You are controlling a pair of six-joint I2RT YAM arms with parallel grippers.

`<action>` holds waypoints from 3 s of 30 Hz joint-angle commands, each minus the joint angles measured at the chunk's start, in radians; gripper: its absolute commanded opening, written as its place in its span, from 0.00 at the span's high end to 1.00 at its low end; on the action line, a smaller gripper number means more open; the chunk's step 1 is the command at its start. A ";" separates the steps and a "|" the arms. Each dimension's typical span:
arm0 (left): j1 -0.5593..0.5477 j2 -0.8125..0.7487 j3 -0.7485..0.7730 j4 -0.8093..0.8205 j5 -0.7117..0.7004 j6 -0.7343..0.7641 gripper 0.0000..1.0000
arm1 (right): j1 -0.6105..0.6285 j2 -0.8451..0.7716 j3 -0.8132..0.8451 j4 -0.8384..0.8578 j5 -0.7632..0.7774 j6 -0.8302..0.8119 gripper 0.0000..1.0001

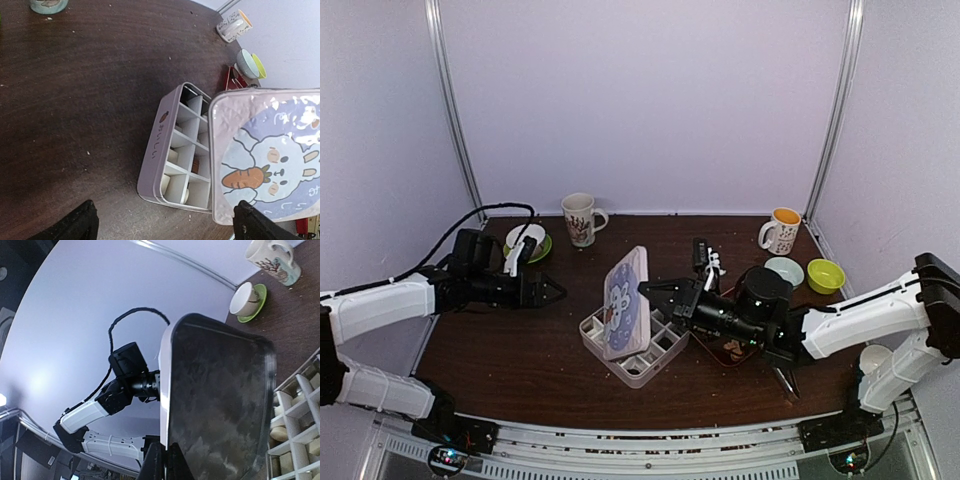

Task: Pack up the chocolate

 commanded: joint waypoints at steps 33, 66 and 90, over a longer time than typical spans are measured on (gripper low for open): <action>-0.136 0.179 0.079 0.067 -0.134 -0.004 0.04 | -0.224 0.125 -0.247 -0.084 -0.160 0.049 0.64; -0.270 -0.086 -0.012 -0.062 -0.327 -0.193 0.02 | -0.226 -0.125 0.041 -1.003 0.069 -0.396 0.00; -0.100 0.205 0.154 0.011 -0.118 0.005 0.02 | -0.146 -0.201 -0.146 -0.742 0.054 -0.081 0.00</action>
